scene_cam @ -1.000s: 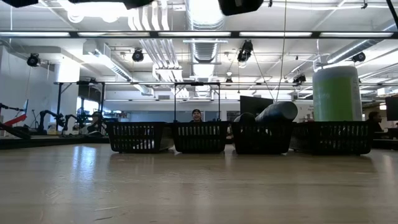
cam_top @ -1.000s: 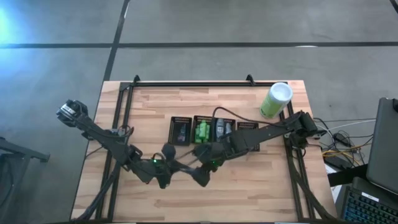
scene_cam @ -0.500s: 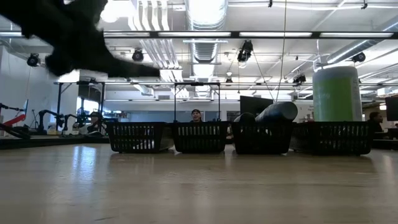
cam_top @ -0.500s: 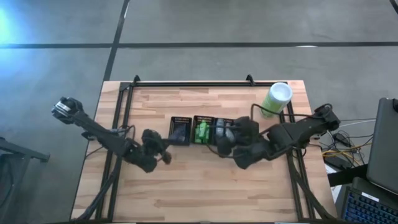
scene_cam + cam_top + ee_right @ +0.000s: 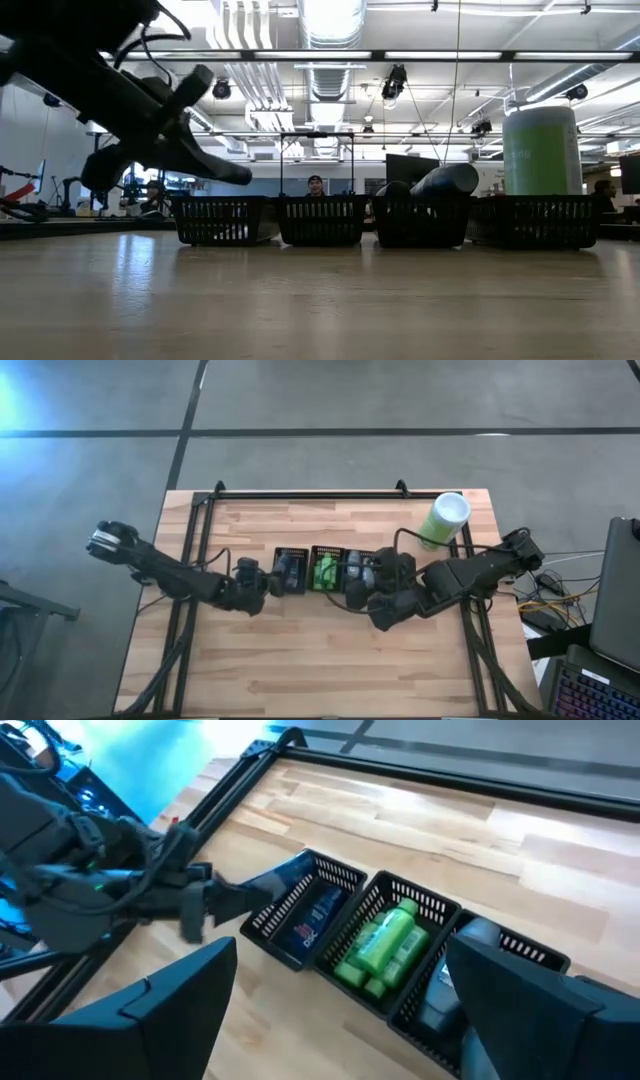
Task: Pick & Place Travel size toiletries
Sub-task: Put the shaving cream into the left black bin, then return to Home Position
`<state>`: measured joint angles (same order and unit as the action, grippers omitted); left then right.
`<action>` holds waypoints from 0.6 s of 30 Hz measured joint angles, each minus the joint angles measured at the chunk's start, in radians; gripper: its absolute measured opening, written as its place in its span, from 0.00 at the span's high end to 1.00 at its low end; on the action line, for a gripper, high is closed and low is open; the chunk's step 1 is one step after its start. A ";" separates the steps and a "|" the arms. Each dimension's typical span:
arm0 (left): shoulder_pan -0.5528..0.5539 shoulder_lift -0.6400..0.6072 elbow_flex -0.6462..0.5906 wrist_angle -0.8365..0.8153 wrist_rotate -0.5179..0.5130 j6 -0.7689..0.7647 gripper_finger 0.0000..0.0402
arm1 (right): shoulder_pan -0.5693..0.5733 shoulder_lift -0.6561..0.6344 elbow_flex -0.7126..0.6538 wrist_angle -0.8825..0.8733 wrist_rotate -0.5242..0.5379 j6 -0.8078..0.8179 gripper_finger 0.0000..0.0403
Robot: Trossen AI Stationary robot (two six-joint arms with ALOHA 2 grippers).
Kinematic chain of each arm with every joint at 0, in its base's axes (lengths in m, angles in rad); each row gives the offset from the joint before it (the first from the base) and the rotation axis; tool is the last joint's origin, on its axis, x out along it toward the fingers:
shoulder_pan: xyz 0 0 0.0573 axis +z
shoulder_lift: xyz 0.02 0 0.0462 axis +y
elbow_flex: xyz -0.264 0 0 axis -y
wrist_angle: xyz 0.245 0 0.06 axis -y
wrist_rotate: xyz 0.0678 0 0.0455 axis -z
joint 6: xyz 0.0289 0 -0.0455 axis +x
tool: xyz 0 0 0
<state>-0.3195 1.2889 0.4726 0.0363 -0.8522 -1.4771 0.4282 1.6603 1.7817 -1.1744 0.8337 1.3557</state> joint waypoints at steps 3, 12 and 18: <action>0.038 0.012 0.000 0.002 0.030 0.003 0.99 | 0.001 0.000 -0.002 0.001 0.000 -0.001 0.13; 0.056 0.028 0.002 0.016 0.146 0.005 0.73 | 0.005 0.000 -0.004 0.002 -0.002 -0.015 0.10; 0.056 -0.004 0.035 0.013 0.213 0.014 0.55 | 0.008 0.000 -0.004 0.002 -0.018 -0.024 0.11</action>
<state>-0.2639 1.2853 0.5072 0.0495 -0.6389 -1.4635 0.4358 1.6600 1.7779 -1.1728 0.8155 1.3315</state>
